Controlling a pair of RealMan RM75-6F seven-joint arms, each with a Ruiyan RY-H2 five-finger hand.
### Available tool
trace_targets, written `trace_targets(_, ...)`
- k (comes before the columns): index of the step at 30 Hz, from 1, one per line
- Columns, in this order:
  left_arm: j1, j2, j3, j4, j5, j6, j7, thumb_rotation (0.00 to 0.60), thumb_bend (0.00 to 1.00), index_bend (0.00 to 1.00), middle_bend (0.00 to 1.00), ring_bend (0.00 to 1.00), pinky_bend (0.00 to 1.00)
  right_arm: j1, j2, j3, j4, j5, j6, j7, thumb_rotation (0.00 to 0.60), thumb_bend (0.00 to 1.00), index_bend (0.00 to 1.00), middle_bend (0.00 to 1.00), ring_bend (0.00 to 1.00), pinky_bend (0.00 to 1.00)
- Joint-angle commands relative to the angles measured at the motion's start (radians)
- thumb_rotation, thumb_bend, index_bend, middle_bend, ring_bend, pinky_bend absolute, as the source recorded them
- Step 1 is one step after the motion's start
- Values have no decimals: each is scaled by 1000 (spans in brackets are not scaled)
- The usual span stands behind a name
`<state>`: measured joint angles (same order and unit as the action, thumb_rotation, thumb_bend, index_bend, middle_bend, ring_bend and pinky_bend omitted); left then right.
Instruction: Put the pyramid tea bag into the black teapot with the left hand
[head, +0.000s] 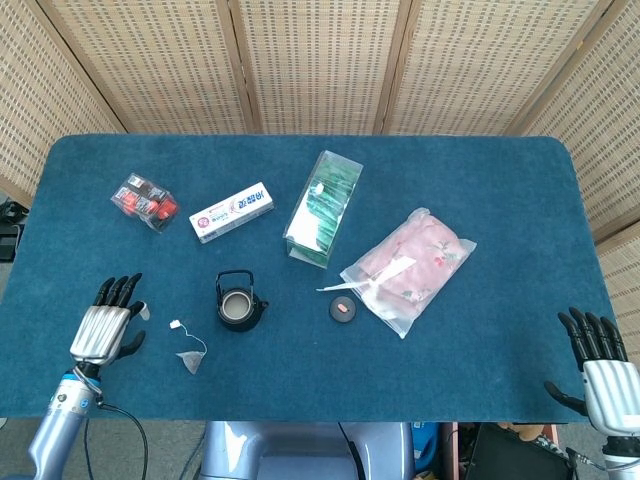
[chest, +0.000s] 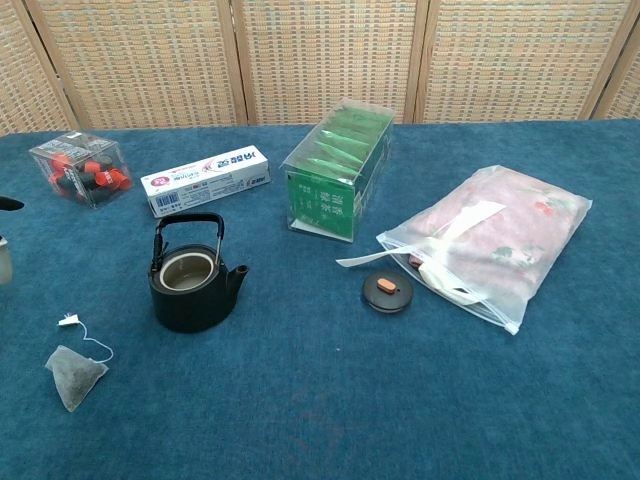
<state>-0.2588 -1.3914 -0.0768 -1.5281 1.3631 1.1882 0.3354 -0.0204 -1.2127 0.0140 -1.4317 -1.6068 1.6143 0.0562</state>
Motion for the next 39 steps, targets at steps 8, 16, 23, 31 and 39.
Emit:
trace_targets(8,-31,-91,-15,91,-25,-16,-22,600,382,515,28,0,0,-2,-1,2,2,7,-2,0,600,71,92,138,0,84)
trace_targets(16,-50,-133,-17,132,-43,-31,-16,600,383,514,28,0,0,-6,2,3,-1,9,2,-2,600,71,92,138,0,84)
trace_targets(23,-58,-159,-7,156,-56,-45,-18,600,383,515,28,0,0,-8,2,3,-1,10,3,-3,600,71,92,138,0,84)
trace_targets(31,-61,-180,6,167,-55,-44,-15,600,383,515,28,0,0,-12,3,3,0,9,9,0,600,71,92,138,0,84)
trace_targets(39,-66,-200,7,184,-63,-40,-3,600,383,515,28,0,0,-17,5,2,4,13,13,6,600,71,92,138,0,84)
